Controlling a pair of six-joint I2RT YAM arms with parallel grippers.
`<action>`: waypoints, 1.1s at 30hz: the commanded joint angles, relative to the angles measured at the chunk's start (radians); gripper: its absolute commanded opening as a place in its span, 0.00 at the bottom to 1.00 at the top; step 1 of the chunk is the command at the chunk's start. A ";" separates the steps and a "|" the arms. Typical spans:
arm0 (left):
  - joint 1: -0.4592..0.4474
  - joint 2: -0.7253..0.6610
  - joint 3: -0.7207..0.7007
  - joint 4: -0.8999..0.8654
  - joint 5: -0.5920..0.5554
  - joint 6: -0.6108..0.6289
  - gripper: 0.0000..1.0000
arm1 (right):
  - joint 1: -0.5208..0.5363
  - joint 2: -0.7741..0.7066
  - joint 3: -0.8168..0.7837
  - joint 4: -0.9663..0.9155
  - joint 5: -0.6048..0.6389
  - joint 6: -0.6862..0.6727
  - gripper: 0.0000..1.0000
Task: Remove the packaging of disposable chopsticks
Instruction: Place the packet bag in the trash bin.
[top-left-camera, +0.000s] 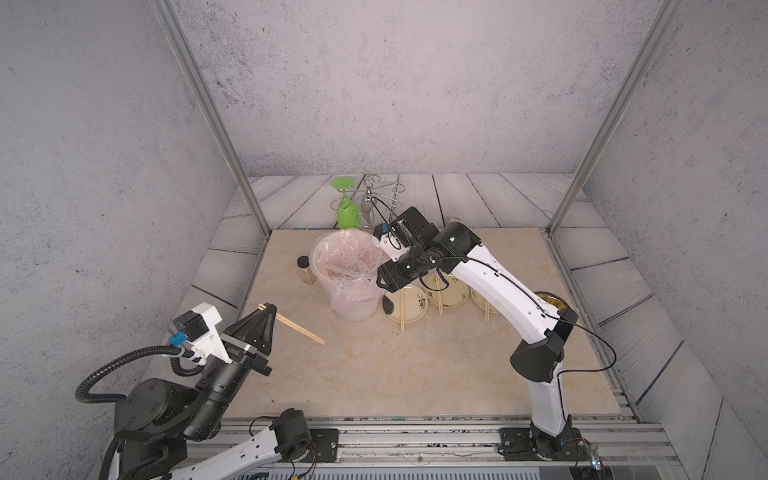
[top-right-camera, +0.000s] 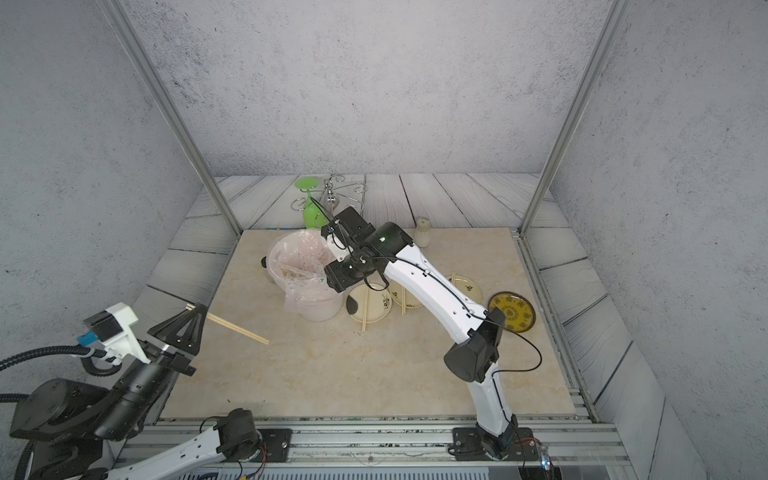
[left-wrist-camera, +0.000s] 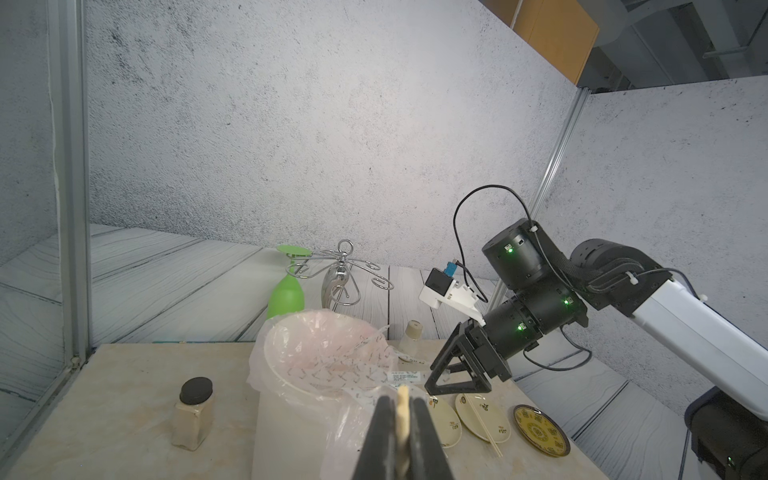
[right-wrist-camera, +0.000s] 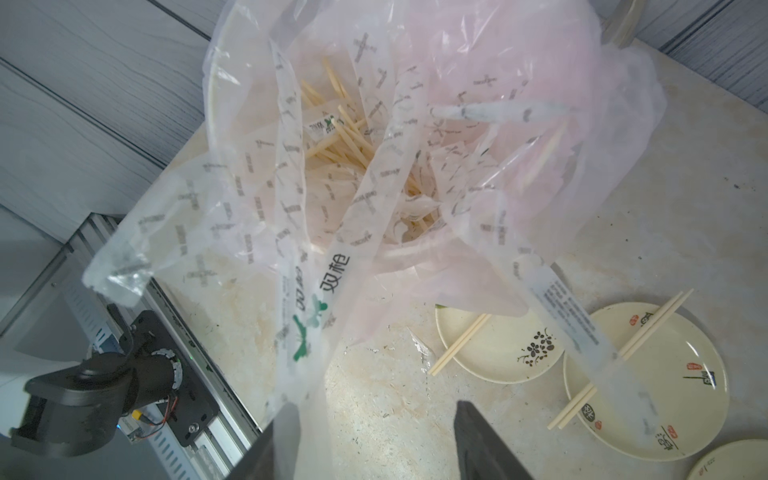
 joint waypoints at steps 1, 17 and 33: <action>0.006 0.006 -0.005 0.027 -0.006 -0.004 0.00 | -0.002 -0.078 -0.061 0.019 -0.103 -0.016 0.64; 0.006 0.007 -0.018 0.041 -0.005 -0.009 0.00 | -0.112 -0.044 -0.126 0.380 -0.453 0.277 0.72; 0.006 0.001 -0.024 0.039 -0.015 -0.006 0.00 | -0.121 -0.177 -0.499 0.555 -0.593 0.410 0.73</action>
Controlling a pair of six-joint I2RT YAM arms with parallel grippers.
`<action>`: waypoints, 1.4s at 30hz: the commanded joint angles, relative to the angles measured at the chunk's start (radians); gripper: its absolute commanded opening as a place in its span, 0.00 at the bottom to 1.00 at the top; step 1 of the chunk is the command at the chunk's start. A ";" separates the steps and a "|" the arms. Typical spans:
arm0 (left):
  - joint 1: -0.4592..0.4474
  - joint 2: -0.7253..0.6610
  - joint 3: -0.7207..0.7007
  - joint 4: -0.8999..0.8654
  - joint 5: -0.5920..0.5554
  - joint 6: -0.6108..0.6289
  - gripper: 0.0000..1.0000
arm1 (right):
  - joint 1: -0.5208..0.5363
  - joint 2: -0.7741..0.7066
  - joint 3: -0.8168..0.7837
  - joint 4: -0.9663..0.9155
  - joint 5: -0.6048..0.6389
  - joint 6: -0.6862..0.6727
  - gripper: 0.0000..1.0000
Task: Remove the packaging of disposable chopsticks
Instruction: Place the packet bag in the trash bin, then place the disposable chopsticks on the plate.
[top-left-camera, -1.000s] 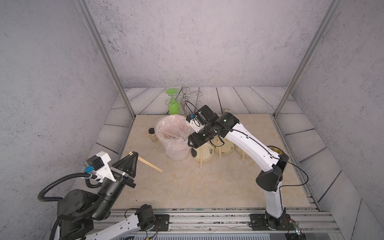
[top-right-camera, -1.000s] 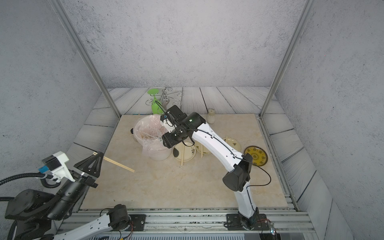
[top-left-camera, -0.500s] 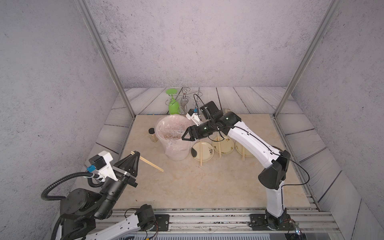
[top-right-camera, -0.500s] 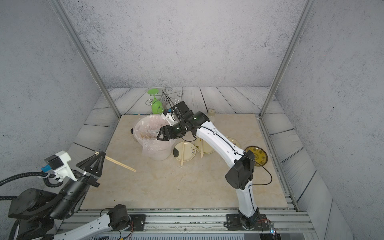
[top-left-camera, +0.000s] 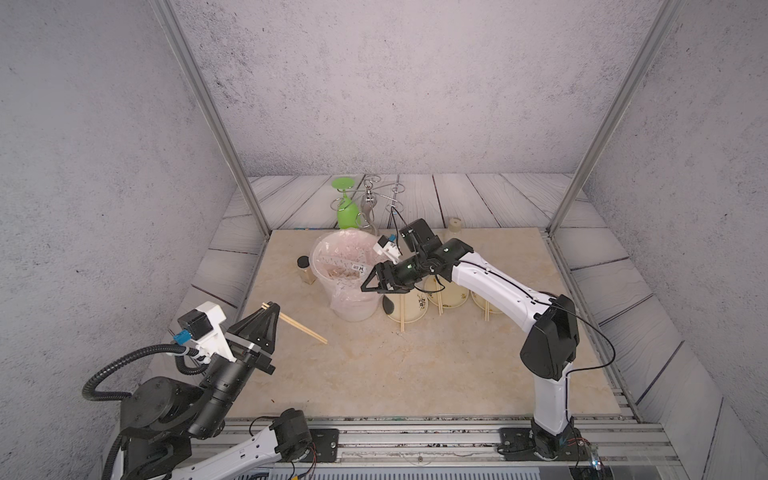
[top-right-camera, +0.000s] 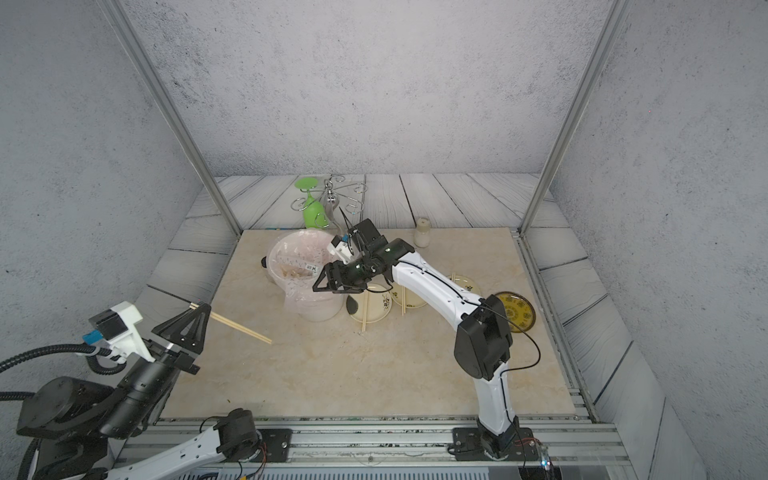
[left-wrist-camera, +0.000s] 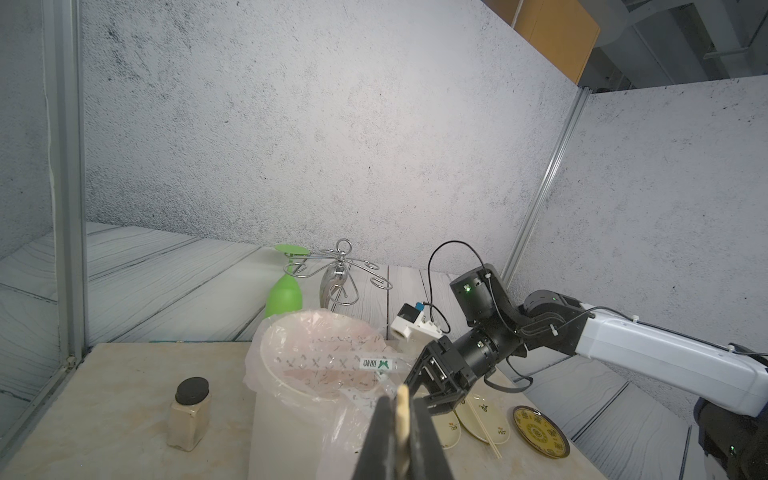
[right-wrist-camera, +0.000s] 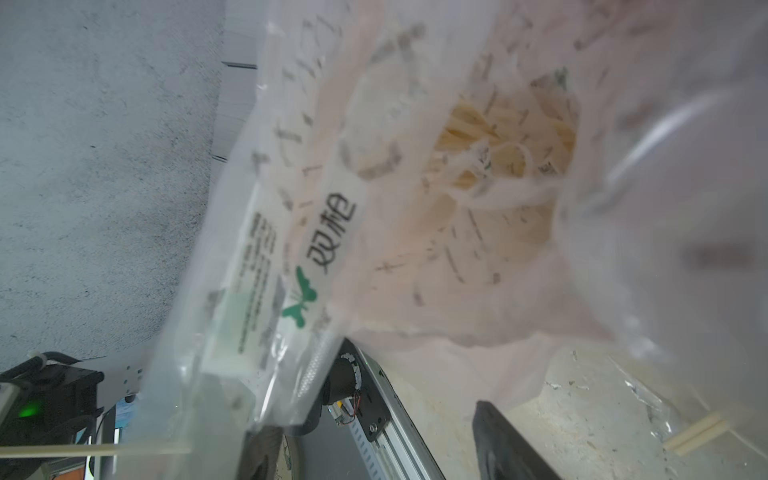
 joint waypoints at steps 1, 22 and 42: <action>0.006 -0.003 -0.009 0.019 -0.013 -0.003 0.00 | 0.001 -0.122 -0.045 0.038 -0.025 0.015 0.73; 0.006 0.029 -0.003 0.031 -0.006 0.000 0.00 | 0.003 -0.262 -0.239 0.030 0.007 -0.007 0.75; 0.006 0.574 0.264 0.074 0.660 -0.045 0.00 | 0.012 -0.813 -0.448 0.054 0.049 -0.255 0.51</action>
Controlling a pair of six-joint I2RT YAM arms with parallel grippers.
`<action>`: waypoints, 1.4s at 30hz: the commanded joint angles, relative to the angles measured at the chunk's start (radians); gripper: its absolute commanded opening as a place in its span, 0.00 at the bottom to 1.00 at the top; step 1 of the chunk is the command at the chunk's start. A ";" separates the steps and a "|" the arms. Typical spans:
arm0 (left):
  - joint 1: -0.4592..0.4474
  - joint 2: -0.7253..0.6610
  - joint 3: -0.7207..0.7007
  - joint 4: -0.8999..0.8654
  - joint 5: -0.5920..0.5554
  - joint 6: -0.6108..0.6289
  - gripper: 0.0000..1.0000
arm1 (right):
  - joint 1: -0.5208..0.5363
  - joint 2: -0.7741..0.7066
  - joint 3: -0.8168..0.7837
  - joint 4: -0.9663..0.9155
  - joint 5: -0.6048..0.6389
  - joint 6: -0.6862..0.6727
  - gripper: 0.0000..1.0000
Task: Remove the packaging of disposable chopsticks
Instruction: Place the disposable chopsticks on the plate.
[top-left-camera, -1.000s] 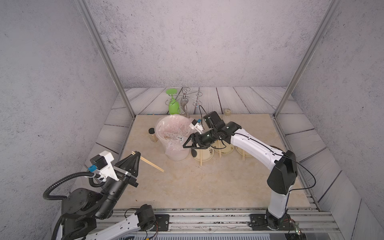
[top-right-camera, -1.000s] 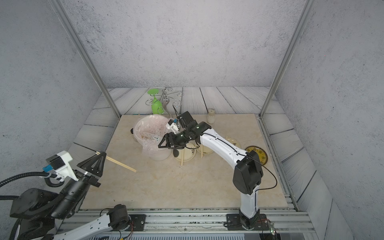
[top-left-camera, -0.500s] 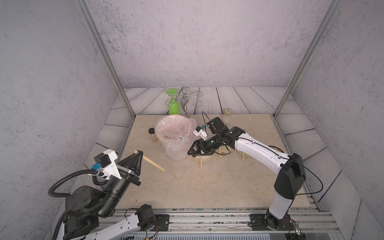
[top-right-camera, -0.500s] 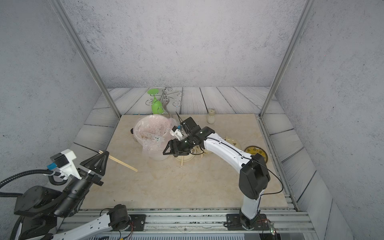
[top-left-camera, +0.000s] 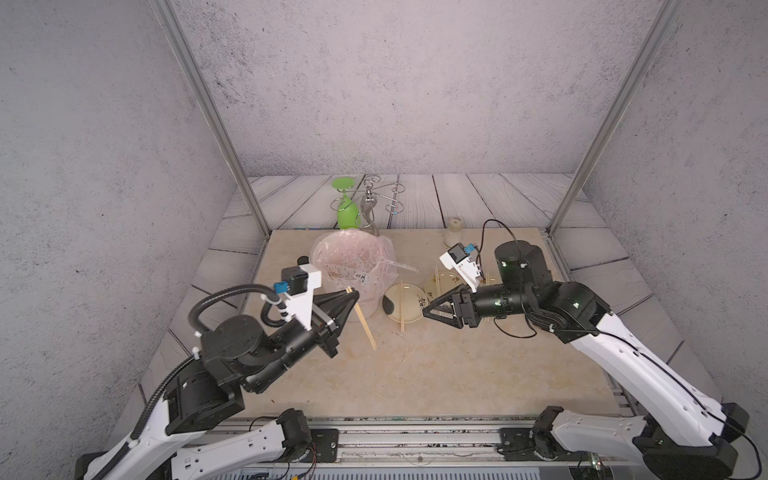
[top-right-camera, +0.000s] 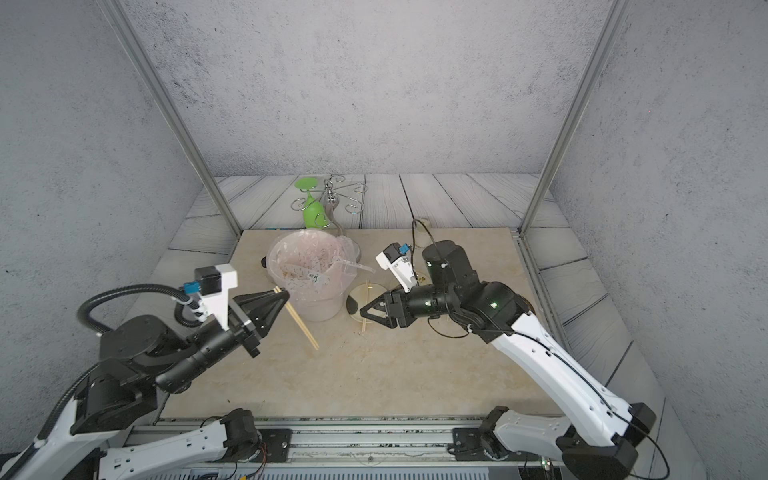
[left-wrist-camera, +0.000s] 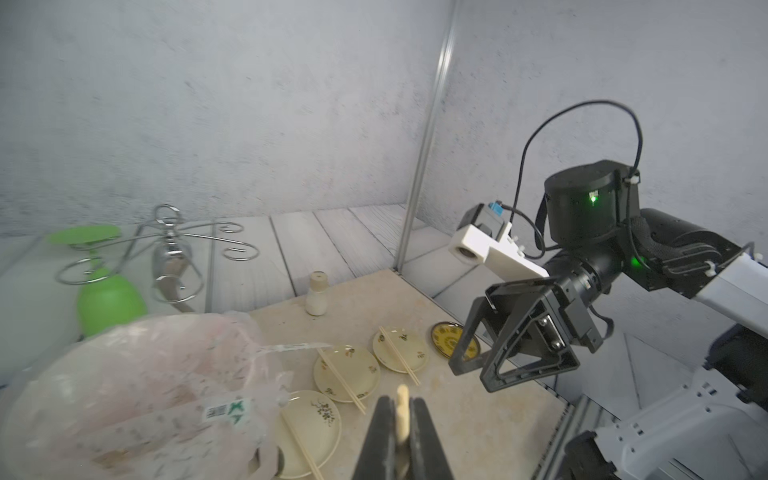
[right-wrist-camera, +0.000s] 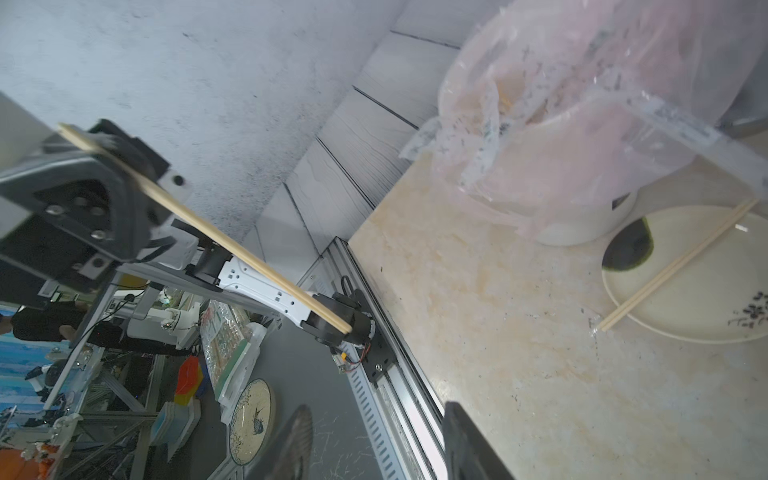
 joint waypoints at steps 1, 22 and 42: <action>0.006 0.099 0.053 0.048 0.267 -0.015 0.00 | 0.006 -0.008 -0.015 0.095 -0.067 -0.105 0.49; 0.014 0.196 0.040 0.257 0.286 -0.121 0.00 | 0.029 -0.094 -0.186 0.375 -0.362 -0.141 0.39; 0.068 0.193 0.008 0.331 0.355 -0.247 0.00 | 0.054 -0.061 -0.184 0.402 -0.347 -0.149 0.27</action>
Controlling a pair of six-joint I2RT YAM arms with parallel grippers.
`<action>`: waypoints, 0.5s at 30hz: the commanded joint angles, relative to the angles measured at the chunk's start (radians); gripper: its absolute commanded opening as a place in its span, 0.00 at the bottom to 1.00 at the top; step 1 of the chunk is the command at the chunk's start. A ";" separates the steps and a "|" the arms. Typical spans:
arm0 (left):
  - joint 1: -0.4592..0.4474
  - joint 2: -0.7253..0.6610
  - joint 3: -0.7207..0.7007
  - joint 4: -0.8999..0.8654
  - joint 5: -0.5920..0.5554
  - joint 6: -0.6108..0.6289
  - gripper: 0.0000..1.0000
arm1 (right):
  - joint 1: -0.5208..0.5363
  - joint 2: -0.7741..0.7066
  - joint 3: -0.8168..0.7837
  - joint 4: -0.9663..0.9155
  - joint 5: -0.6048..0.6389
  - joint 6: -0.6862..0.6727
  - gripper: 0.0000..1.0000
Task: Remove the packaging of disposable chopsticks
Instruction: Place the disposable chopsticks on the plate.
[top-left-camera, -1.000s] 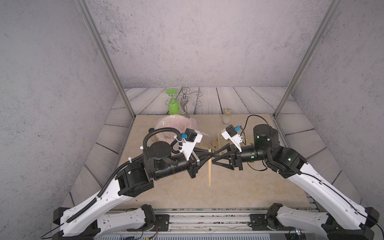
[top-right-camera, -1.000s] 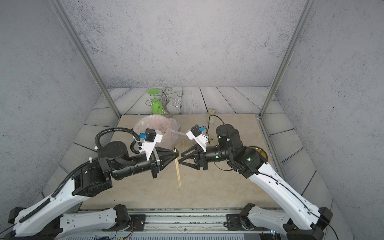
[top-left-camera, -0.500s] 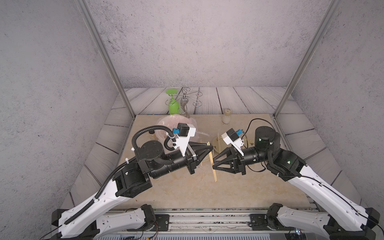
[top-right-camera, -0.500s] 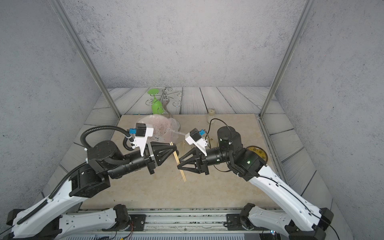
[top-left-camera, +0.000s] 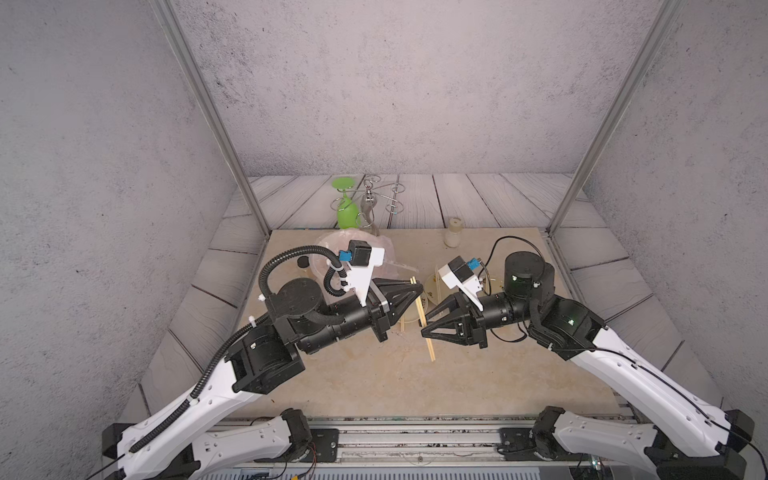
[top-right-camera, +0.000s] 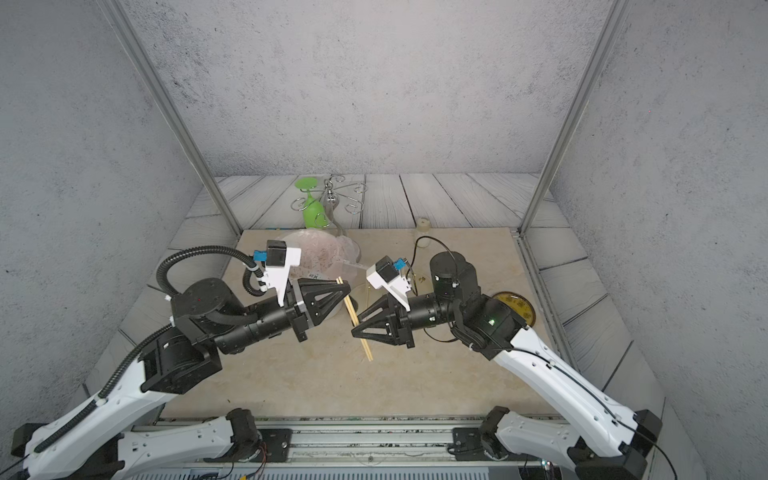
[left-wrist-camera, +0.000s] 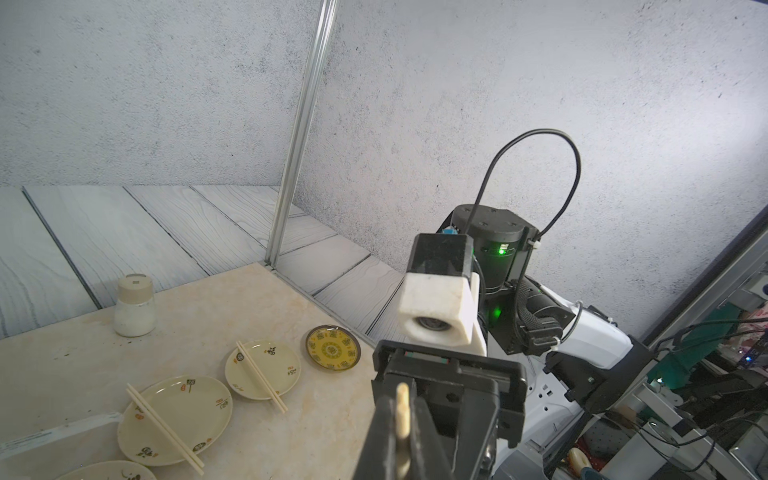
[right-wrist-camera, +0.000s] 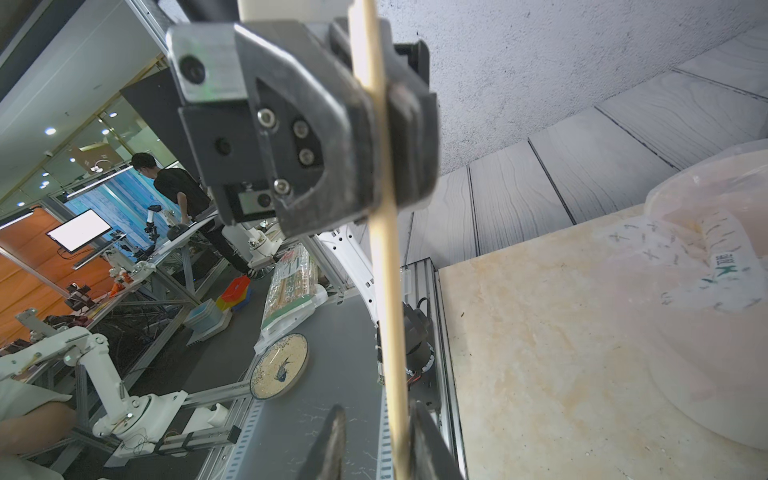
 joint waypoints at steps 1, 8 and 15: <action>0.014 -0.006 -0.024 0.068 0.036 -0.054 0.00 | 0.010 0.003 0.000 0.031 -0.019 0.002 0.23; 0.037 -0.017 -0.060 0.081 -0.004 -0.083 0.00 | 0.010 -0.034 -0.024 0.008 0.076 0.007 0.00; 0.072 -0.046 -0.079 0.058 -0.143 -0.047 0.60 | 0.009 -0.088 -0.060 -0.091 0.218 0.091 0.00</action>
